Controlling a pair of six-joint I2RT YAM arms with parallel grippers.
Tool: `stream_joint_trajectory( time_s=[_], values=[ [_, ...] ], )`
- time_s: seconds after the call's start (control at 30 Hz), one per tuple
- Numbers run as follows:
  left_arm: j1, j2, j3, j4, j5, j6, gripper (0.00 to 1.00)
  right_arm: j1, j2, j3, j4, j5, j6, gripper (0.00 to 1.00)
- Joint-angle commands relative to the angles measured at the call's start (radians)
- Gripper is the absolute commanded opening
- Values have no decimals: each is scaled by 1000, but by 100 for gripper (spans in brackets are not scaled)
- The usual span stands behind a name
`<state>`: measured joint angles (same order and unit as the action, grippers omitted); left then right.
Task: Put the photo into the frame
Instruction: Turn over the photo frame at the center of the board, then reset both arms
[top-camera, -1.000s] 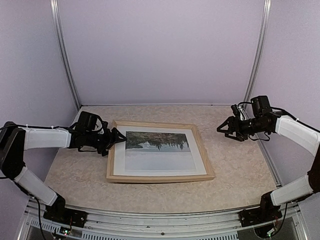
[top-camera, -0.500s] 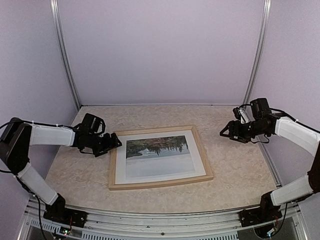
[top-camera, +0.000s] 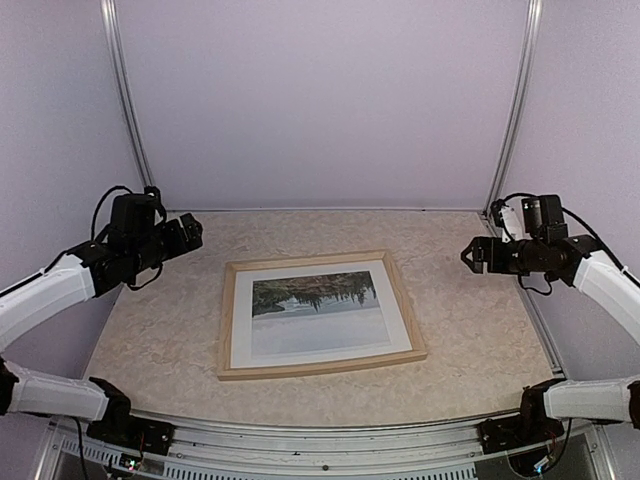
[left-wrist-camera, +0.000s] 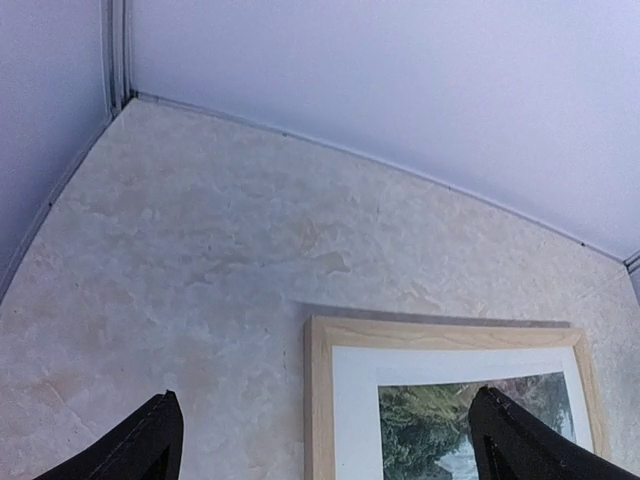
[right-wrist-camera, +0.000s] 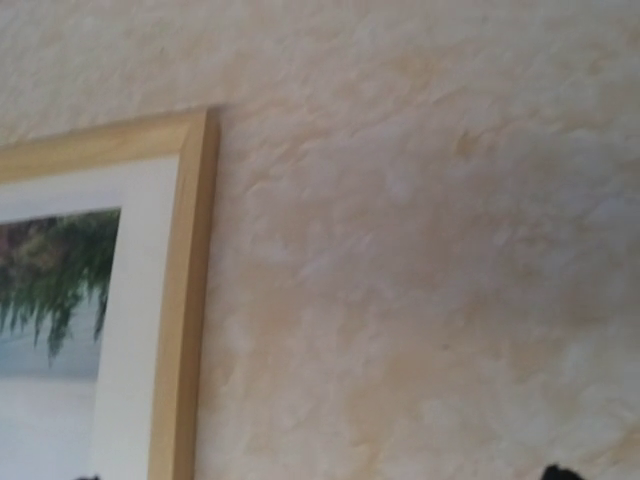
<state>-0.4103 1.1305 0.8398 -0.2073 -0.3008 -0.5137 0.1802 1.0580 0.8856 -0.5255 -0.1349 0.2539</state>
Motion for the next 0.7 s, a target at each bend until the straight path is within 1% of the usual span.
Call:
stream_joint_trajectory(
  time_s=[0.0, 0.17, 0.23, 0.37, 0.57, 0.67],
  values=[
    [2, -73, 30, 3, -56, 125, 99, 13, -57, -32, 49, 70, -14, 96],
    [18, -113, 50, -31, -61, 207, 99, 13, -117, -78, 104, 83, -15, 97],
    [19, -147, 35, -25, -31, 230, 99, 13, -145, -93, 126, 67, -23, 97],
    [20, -213, -4, 7, 29, 238, 99, 13, -190, -105, 134, 72, -31, 97],
    [20, -309, -47, 52, 30, 232, 99, 13, -233, -123, 156, 60, -47, 97],
    [19, -336, -59, 59, 34, 228, 99, 13, -226, -120, 148, 67, -47, 97]
  ],
)
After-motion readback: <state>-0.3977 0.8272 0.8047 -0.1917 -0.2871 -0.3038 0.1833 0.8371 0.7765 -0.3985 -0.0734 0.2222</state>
